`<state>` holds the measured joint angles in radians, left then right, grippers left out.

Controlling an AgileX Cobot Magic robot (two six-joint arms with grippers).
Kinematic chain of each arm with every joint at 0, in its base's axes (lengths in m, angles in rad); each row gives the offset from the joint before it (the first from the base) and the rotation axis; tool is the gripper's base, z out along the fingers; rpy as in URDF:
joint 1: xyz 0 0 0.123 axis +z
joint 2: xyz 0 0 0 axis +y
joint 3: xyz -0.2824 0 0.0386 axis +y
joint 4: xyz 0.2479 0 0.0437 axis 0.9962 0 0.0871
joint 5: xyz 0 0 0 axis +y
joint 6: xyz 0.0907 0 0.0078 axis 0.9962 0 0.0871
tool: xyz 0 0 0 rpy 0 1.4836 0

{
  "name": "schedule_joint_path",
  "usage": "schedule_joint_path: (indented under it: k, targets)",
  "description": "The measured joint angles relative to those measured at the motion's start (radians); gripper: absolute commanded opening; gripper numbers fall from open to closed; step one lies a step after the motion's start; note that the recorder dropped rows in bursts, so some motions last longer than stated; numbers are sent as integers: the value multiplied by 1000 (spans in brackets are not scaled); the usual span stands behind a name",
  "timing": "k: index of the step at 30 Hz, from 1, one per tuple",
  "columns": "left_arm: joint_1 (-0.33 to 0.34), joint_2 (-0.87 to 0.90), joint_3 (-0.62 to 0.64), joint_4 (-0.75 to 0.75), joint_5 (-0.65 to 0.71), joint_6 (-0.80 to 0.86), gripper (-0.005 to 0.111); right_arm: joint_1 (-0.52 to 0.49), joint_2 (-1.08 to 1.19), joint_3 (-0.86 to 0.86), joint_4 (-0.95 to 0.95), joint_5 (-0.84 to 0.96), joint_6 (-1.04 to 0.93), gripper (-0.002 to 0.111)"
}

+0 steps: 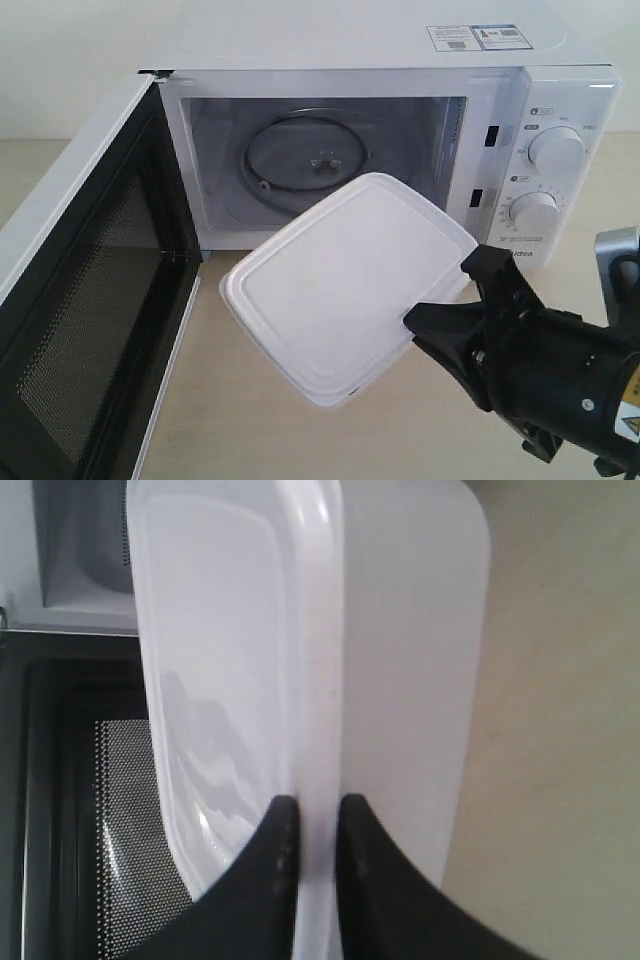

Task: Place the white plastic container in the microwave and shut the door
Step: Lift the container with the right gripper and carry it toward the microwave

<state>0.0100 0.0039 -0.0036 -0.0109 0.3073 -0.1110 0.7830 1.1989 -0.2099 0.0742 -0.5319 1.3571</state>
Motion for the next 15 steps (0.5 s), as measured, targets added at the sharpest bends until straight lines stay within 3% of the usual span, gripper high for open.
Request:
schedule_joint_path:
  k: [15]
  targets:
    - [0,0,0,0,0,0,4,24,279,-164,112,-149,16,0]
